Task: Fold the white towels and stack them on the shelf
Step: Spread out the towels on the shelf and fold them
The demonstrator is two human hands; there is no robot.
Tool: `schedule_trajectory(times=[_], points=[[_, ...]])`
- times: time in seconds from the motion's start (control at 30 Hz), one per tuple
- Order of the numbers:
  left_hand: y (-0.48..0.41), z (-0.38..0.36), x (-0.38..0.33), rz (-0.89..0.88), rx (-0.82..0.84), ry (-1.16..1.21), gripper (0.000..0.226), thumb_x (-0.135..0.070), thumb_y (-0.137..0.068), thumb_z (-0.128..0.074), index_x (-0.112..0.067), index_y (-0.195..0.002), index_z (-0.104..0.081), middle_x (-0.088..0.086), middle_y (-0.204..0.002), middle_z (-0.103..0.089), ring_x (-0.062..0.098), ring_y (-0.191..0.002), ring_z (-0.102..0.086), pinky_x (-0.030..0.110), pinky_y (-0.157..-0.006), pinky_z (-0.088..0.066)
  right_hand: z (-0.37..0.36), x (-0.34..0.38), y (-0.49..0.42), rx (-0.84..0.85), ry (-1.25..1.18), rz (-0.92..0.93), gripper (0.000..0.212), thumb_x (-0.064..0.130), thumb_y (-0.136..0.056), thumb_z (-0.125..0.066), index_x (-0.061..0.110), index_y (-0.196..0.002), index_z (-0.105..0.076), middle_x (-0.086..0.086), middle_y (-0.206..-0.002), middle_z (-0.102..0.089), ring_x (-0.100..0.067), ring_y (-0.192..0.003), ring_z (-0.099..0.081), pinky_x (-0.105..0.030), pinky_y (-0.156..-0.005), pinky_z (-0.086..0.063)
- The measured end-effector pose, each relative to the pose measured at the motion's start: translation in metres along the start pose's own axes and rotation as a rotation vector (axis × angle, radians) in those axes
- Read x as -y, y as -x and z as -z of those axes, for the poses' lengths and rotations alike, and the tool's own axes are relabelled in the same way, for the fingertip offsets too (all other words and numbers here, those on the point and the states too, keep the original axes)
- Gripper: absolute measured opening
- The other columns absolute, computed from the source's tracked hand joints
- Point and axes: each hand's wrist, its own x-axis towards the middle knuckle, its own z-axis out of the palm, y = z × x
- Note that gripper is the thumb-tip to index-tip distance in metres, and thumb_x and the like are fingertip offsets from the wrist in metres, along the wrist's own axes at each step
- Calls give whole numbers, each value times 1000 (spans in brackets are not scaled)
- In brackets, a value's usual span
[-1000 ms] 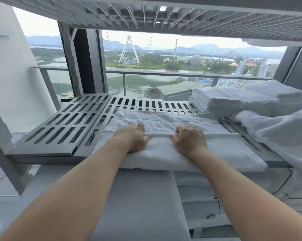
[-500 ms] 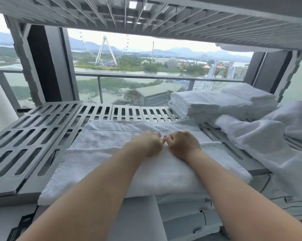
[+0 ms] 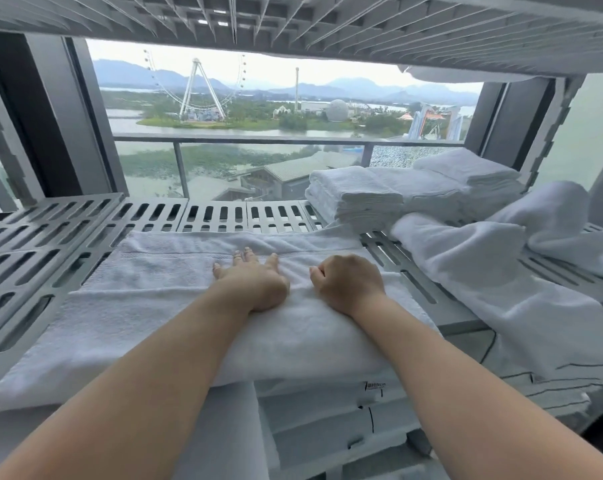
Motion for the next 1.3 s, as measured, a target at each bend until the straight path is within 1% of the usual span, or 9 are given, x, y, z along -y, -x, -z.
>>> schedule_trajectory(times=[0.1,0.27,0.37,0.5,0.67,0.77,0.93,1.17,1.3], points=[[-1,2,1,-15,23,-6,74,-53,-93,-31,-40,-158,2,14,-166,15,29,-153,12,64,-118,4,2,0,1,36,18,-37,43,44,-91,-39,16,-99,-71,-11,-110,-70,-32,-99,-64,-36,-73,-40],[-3,-1,6,-39,25,28,82,-56,-86,-34,-40,-158,2,13,-166,14,27,-153,13,63,-119,6,4,-3,2,61,5,-40,42,44,-90,-40,17,-101,-70,-10,-112,-69,-31,-100,-63,-35,-72,-38],[-3,4,12,-119,-7,137,77,-53,-85,-45,-32,-157,-25,13,-167,-10,26,-154,-4,55,-121,-8,1,-4,2,38,-10,11,41,44,-92,-40,17,-96,-70,-9,-108,-69,-31,-99,-63,-34,-71,-37],[12,4,36,-218,-258,255,30,-52,-94,-54,-28,-111,-64,3,-124,-66,21,-112,-57,35,-89,-43,0,-1,-2,-25,-41,113,44,48,-98,-39,18,-92,-69,-8,-103,-71,-30,-99,-64,-34,-70,-38],[23,0,67,-122,-420,27,36,-47,-101,-42,-26,-73,-50,-5,-85,-59,20,-88,-57,35,-70,-40,-2,3,-12,1,-55,31,45,48,-101,-37,15,-99,-68,-11,-106,-70,-31,-101,-63,-35,-71,-40],[23,1,73,-105,-444,38,43,-45,-102,-41,-24,-65,-46,-7,-77,-55,20,-82,-56,34,-68,-40,-3,20,-18,-75,-112,124,37,48,-99,-43,19,-112,-61,-10,-116,-62,-31,-111,-55,-40,-88,-44],[21,-6,81,-59,-455,80,54,-52,-102,-36,-20,-63,-56,-9,-91,-62,18,-91,-61,38,-78,-51,-16,25,-22,47,-176,186,44,54,-96,-42,32,-134,-48,-3,-143,-45,-25,-133,-37,-45,-110,-30],[24,-12,89,13,-470,-6,64,-67,-95,-41,-17,-56,-49,-7,-95,-65,14,-76,-61,33,-65,-49,-20,22,-27,214,-171,67,55,61,-94,-36,30,-139,-42,-8,-147,-45,-28,-138,-37,-47,-113,-26],[25,-7,93,-39,-383,-58,66,-73,-90,-44,-17,-56,-48,1,-107,-70,18,-91,-64,37,-74,-53,-18,23,-26,213,-162,49,58,64,-91,-37,30,-137,-46,-7,-147,-46,-28,-137,-39,-47,-114,-27]])
